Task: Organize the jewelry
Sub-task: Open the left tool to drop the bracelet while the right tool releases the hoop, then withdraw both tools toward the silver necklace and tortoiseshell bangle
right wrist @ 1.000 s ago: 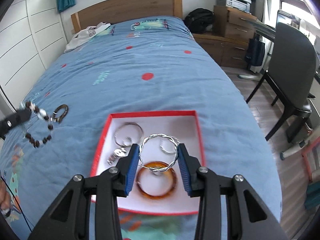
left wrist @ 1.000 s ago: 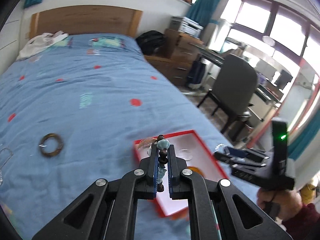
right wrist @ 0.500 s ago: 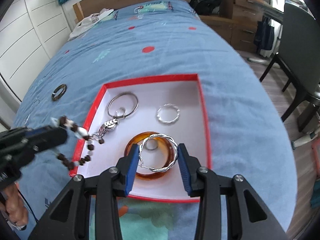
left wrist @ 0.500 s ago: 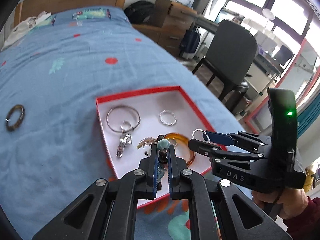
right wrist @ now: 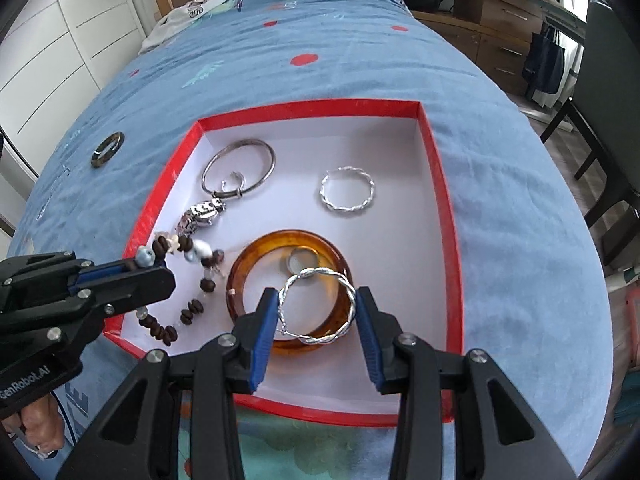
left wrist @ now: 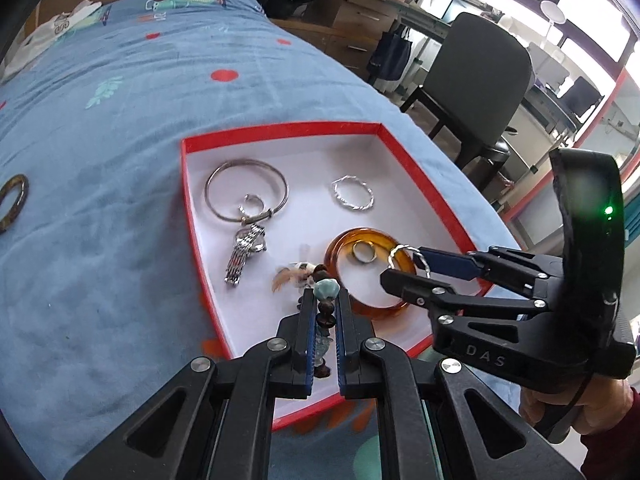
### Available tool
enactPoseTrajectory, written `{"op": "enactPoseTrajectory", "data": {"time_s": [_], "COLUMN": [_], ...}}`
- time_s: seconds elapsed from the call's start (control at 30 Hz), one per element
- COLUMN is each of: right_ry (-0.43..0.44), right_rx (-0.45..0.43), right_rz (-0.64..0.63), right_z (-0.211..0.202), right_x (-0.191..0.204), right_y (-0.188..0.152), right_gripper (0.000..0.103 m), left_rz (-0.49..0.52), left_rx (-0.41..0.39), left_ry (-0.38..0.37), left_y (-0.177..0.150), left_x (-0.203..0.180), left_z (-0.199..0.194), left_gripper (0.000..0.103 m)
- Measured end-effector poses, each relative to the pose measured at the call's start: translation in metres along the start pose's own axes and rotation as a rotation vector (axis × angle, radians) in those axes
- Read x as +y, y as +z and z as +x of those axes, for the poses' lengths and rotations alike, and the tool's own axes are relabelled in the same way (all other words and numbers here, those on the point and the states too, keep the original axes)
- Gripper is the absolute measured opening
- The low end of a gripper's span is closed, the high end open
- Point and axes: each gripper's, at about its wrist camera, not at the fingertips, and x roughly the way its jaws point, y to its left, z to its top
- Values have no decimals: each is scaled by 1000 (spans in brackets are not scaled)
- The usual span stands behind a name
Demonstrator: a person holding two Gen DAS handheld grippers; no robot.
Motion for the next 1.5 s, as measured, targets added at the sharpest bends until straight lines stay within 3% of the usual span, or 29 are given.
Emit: {"op": "enactPoseTrajectory", "data": {"time_s": [0.1, 0.17, 0.23, 0.3, 0.53, 0.8, 0.83, 1.03, 1.2, 1.5], "right_ry": [-4, -5, -4, -2, 5, -10, -11, -29, -19, -22], "right_rx": [1, 3, 9, 11, 33, -2, 5, 35, -3, -63], "right_rz": [11, 28, 40, 52, 80, 96, 94, 95, 129, 57], "right_z": [-1, -2, -2, -4, -6, -37, -38, -26, -40, -86], "right_x": [-2, -4, -6, -7, -9, -6, -5, -1, 6, 58], "right_y": [0, 1, -1, -2, -3, -4, -4, -6, -8, 0], "right_gripper": [38, 38, 38, 38, 38, 39, 43, 43, 43, 44], "left_rz": [-5, -6, -6, 0, -9, -27, -36, -69, -108, -183], "left_rx": [-3, -8, -17, -25, -46, -101, -110, -142, -165, -213], "left_ry": [2, 3, 4, 8, 15, 61, 69, 130, 169, 217], "left_y": [-1, -1, -1, -1, -4, -13, -16, -40, -57, -93], "left_x": [1, 1, 0, -1, 3, 21, 25, 45, 63, 109], "left_z": [-2, -6, -12, -17, -39, -87, -96, -134, -159, -201], "left_gripper": [10, 17, 30, 34, 34, 37, 37, 37, 38, 56]}}
